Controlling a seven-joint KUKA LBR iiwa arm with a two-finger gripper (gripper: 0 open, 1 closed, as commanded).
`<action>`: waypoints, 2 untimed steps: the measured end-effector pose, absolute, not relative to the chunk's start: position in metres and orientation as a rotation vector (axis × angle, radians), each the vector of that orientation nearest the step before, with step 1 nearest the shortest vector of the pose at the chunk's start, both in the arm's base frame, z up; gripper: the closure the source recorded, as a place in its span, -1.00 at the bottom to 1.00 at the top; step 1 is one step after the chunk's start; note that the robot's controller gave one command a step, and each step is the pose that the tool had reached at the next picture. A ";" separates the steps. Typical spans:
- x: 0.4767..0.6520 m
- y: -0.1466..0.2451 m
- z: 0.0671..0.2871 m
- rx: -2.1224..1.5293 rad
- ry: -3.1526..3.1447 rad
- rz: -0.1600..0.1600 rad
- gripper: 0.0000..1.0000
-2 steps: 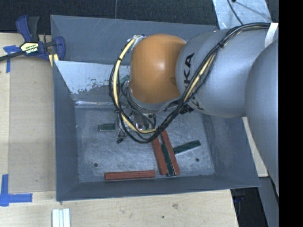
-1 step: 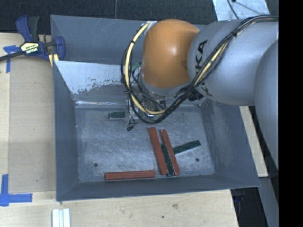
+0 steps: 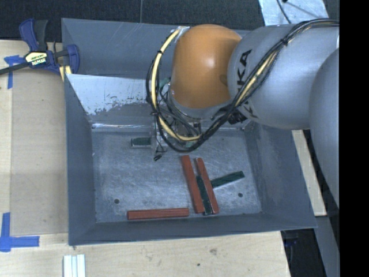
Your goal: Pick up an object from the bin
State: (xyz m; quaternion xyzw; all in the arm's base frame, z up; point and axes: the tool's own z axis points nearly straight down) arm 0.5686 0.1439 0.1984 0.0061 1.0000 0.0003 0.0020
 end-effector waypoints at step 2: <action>0.607 0.131 0.231 -0.530 3.087 0.000 1.00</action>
Offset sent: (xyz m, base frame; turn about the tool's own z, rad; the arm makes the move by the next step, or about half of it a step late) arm 0.0183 -0.0081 -0.0092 -0.3646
